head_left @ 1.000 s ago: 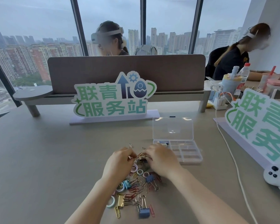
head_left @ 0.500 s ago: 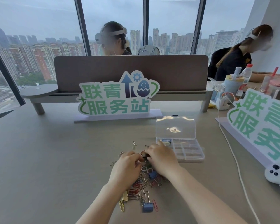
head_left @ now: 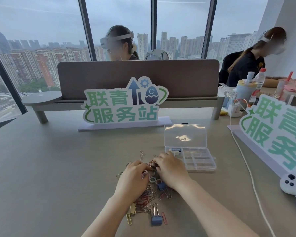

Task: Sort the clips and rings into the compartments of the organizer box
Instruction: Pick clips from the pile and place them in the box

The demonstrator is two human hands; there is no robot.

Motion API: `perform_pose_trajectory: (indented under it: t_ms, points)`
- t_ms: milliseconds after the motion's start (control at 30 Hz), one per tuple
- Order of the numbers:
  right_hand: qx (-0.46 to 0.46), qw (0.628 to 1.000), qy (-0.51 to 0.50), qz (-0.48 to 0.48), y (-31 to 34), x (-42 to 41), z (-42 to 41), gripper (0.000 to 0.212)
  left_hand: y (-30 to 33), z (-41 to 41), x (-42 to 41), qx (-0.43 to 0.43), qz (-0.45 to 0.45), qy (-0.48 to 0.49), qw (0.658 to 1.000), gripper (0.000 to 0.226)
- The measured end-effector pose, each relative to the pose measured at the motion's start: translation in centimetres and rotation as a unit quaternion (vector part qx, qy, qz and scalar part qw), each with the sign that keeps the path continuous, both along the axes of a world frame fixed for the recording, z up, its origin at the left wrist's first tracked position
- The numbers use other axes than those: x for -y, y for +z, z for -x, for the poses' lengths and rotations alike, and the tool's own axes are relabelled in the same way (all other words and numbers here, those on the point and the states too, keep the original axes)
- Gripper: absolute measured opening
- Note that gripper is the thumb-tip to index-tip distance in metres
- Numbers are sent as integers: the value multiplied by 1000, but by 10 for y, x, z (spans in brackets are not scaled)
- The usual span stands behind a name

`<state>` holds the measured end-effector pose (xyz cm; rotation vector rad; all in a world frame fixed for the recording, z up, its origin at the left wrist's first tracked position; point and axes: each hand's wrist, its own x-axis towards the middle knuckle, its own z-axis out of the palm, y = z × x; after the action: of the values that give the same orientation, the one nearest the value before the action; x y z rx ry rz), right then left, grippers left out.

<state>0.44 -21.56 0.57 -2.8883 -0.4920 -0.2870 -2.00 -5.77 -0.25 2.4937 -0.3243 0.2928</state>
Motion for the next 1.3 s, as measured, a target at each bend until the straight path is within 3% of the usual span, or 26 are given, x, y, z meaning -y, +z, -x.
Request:
perform_pose_trajectory:
  t_ms: [467, 1000, 1300]
  points:
    - [53, 987, -42, -147, 28, 57, 4, 18, 24, -12, 44, 26, 9, -40, 999, 25]
    - [-2, 986, -126, -108, 29, 152, 12, 16, 22, -31, 107, 17, -17, -101, 995, 24]
    - [42, 980, -131, -146, 31, 168, 19, 11, 15, -35, 128, 11, -19, -121, 992, 25]
